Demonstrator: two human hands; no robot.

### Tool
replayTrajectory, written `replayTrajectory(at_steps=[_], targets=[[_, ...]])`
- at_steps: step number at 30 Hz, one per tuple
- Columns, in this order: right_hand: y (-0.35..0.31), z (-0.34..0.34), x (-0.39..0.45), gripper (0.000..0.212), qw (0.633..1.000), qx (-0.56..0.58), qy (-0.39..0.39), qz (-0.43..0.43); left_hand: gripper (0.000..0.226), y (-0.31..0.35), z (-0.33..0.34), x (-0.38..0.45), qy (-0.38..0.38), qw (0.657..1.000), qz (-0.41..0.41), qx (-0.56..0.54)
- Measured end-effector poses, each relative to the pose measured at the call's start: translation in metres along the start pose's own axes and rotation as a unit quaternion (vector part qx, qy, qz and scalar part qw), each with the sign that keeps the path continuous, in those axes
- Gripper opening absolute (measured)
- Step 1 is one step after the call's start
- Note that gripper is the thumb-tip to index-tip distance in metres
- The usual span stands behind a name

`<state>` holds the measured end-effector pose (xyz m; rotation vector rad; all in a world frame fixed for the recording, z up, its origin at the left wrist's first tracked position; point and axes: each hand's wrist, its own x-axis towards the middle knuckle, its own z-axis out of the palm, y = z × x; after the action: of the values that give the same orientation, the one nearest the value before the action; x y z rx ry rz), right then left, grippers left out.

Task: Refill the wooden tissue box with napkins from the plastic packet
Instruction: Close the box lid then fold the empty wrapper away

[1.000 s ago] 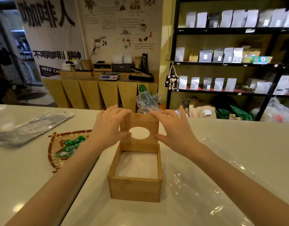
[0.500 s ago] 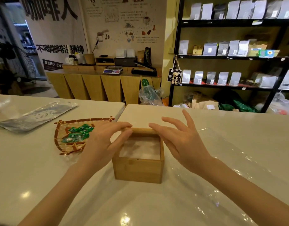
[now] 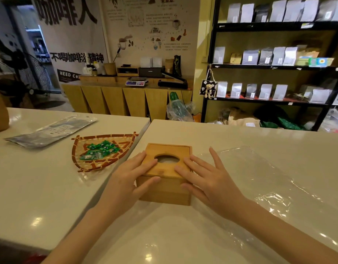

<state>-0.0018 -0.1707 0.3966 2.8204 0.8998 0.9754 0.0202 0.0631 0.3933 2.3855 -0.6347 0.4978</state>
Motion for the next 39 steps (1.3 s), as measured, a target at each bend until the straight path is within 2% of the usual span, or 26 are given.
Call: replayTrajectory(at_steps=[9,13,16,17,19,21,23,24,26,28,29,31,33,36,39], targets=[[-0.008,0.001,0.001,0.043,1.0,0.005,0.01,0.008,0.062,0.001,-0.002,0.003,-0.009,0.998,-0.011,-0.057],[-0.01,-0.001,0.004,0.044,0.998,0.026,-0.048,0.033,0.05,-0.005,-0.005,0.004,-0.016,0.999,0.004,-0.046],[-0.007,-0.012,0.003,0.058,0.99,0.096,-0.082,0.062,0.063,0.008,-0.004,0.002,0.024,1.0,0.002,0.006],[-0.004,-0.02,0.0,0.065,0.983,0.14,-0.078,0.087,0.065,0.016,-0.002,0.002,0.056,0.997,0.031,0.035],[0.012,-0.033,-0.011,0.073,0.965,0.194,-0.074,0.161,0.053,0.041,0.002,0.003,0.116,0.985,0.111,0.059],[0.037,-0.044,-0.026,0.067,0.955,0.186,-0.046,0.227,0.038,0.072,0.013,0.003,0.127,0.976,0.177,0.02],[0.068,-0.052,-0.045,0.045,0.945,0.142,-0.048,0.29,0.034,0.099,0.033,0.001,0.085,0.975,0.202,-0.039],[0.083,-0.055,-0.057,0.038,0.939,0.112,-0.058,0.319,0.038,0.113,0.044,0.0,0.041,0.979,0.187,-0.065],[0.106,-0.058,-0.08,0.038,0.918,0.057,-0.095,0.382,0.054,0.136,0.064,-0.002,-0.085,0.987,0.114,-0.072],[0.119,-0.059,-0.098,0.044,0.883,0.028,-0.146,0.445,0.068,0.145,0.084,-0.001,-0.226,0.974,0.01,0.025],[0.121,-0.057,-0.105,0.049,0.866,0.017,-0.171,0.469,0.073,0.148,0.091,0.001,-0.266,0.96,-0.029,0.08],[0.123,-0.05,-0.115,0.055,0.839,0.005,-0.206,0.503,0.078,0.15,0.103,0.002,-0.296,0.939,-0.072,0.16],[0.123,-0.044,-0.121,0.057,0.82,0.013,-0.224,0.527,0.078,0.149,0.112,0.001,-0.306,0.928,-0.092,0.189],[0.122,-0.038,-0.127,0.053,0.811,0.011,-0.234,0.537,0.074,0.145,0.119,0.001,-0.294,0.929,-0.088,0.209],[0.125,-0.036,-0.129,0.051,0.805,0.043,-0.202,0.557,0.07,0.14,0.123,0.006,-0.286,0.933,-0.081,0.202]])
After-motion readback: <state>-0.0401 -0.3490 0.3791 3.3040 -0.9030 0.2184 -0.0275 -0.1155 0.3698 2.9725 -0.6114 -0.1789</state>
